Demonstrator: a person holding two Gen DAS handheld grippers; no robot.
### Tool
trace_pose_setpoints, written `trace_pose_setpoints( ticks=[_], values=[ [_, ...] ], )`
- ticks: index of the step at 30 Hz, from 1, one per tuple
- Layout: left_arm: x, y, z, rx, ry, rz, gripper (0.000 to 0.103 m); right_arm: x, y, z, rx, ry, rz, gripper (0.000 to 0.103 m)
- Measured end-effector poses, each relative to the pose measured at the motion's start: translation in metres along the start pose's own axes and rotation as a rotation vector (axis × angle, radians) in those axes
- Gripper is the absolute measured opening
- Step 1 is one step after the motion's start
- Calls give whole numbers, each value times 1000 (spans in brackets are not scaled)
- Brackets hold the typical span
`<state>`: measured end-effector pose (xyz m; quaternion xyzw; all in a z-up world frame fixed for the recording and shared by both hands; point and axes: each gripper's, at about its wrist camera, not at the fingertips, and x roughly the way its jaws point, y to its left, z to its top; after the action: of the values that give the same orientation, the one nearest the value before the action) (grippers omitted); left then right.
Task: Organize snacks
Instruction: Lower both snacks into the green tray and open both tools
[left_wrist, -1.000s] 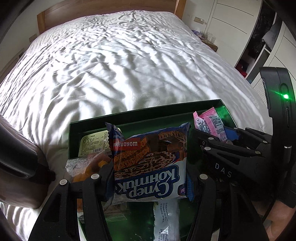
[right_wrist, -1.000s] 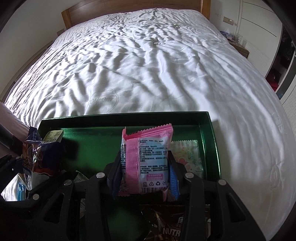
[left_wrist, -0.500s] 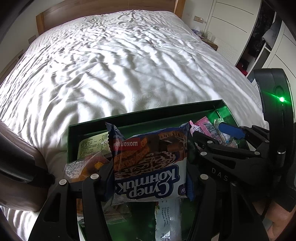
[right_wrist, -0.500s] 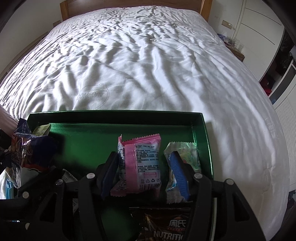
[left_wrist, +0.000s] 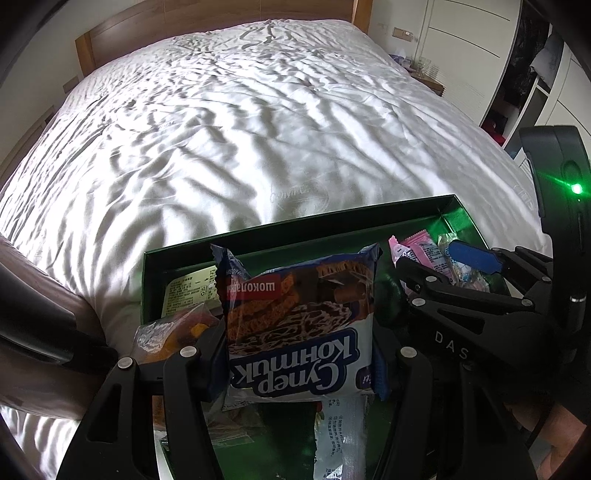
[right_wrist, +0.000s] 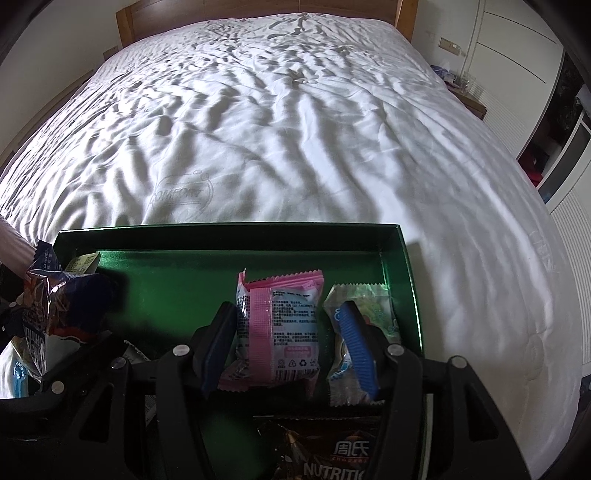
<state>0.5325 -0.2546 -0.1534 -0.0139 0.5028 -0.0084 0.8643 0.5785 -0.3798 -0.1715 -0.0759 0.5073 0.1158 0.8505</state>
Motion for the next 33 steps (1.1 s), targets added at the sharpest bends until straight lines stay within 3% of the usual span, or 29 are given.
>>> trace_pose_setpoints(
  ticks=[18, 27, 30, 33],
  values=[
    [4, -12, -3, 32, -18, 129, 58, -3, -5, -5, -33, -9, 21, 49],
    [-3, -20, -5, 65, -58, 168, 67, -15, -11, -9, -61, -46, 22, 49],
    [-10, -25, -5, 83, -89, 191, 69, -20, -14, -9, -57, -65, 11, 63],
    [-15, -25, -4, 84, -104, 204, 77, -26, -17, -9, -55, -75, 20, 64]
  ],
)
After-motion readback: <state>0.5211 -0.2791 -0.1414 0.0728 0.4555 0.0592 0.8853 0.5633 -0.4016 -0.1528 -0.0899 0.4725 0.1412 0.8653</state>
